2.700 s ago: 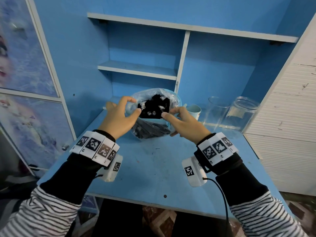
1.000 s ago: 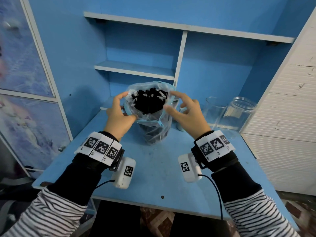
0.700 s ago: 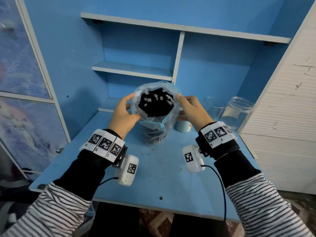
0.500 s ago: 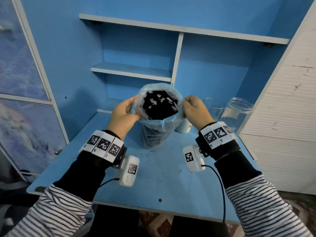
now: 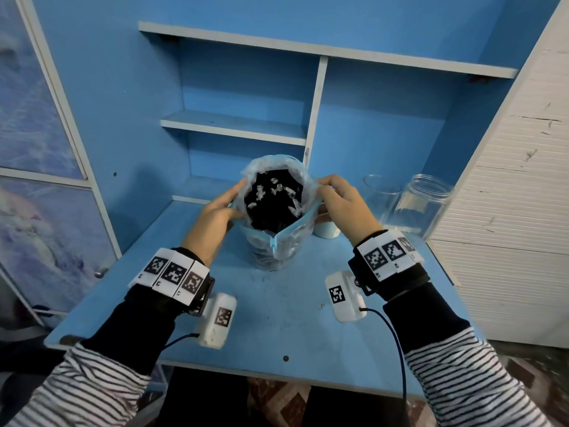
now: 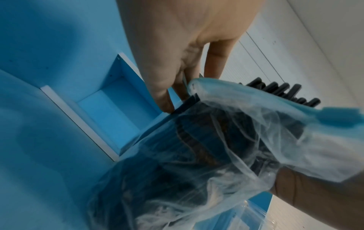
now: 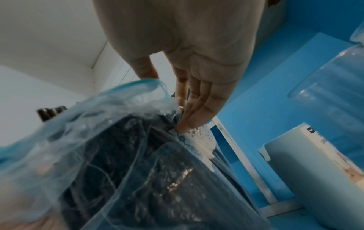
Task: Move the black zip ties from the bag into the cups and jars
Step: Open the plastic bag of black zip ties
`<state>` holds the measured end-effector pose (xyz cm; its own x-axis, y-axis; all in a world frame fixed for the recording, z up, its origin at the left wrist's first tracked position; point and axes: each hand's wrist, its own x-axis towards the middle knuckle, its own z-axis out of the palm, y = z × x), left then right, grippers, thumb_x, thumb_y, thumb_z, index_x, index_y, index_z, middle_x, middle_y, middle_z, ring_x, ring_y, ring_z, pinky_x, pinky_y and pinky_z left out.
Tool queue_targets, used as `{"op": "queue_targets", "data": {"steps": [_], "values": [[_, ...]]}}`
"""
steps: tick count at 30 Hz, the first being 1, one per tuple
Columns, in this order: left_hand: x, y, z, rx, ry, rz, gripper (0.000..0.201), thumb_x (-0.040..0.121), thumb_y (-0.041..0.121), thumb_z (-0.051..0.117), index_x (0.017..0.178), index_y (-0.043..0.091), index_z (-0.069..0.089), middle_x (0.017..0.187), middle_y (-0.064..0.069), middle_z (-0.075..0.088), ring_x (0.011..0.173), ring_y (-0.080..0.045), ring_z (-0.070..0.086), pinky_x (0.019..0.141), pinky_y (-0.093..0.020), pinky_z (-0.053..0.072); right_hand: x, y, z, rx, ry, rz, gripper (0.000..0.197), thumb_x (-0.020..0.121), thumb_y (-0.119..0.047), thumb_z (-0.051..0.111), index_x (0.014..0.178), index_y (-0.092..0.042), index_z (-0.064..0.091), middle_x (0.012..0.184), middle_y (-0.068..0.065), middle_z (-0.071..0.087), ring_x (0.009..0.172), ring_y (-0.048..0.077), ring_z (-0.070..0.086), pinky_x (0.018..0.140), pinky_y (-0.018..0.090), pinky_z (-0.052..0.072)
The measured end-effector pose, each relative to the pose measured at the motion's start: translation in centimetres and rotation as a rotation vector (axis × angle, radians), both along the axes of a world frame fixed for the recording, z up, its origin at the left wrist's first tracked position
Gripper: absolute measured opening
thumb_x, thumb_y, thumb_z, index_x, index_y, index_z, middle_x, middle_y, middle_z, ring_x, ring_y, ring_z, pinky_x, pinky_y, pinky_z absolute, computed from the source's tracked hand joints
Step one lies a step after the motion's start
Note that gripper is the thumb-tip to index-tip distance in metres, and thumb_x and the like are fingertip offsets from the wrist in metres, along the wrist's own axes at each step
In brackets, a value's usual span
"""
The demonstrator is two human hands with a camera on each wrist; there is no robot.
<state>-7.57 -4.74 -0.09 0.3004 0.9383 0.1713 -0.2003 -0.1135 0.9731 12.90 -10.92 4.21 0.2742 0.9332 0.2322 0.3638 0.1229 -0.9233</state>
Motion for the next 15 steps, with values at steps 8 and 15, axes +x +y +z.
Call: {"op": "queue_targets", "data": {"steps": [8, 15], "values": [[0.2, 0.1, 0.2, 0.096, 0.098, 0.044, 0.027, 0.095, 0.030, 0.056, 0.120, 0.028, 0.067, 0.122, 0.012, 0.066, 0.120, -0.005, 0.057, 0.107, -0.034, 0.042, 0.6, 0.1, -0.4, 0.020, -0.205, -0.059, 0.024, 0.095, -0.034, 0.055, 0.085, -0.014, 0.047, 0.069, 0.010, 0.053, 0.062, 0.020, 0.049, 0.063, 0.031, 0.043], [-0.4, 0.8, -0.7, 0.159, 0.144, 0.133, 0.039, 0.095, 0.004, 0.053, 0.097, 0.038, 0.073, 0.108, 0.007, 0.073, 0.106, -0.016, 0.065, 0.099, -0.046, 0.049, 1.1, -0.3, -1.3, 0.061, 0.066, -0.042, 0.027, 0.094, 0.002, 0.036, 0.101, -0.024, 0.040, 0.092, 0.036, 0.063, 0.073, 0.025, 0.055, 0.058, 0.029, 0.045]]}}
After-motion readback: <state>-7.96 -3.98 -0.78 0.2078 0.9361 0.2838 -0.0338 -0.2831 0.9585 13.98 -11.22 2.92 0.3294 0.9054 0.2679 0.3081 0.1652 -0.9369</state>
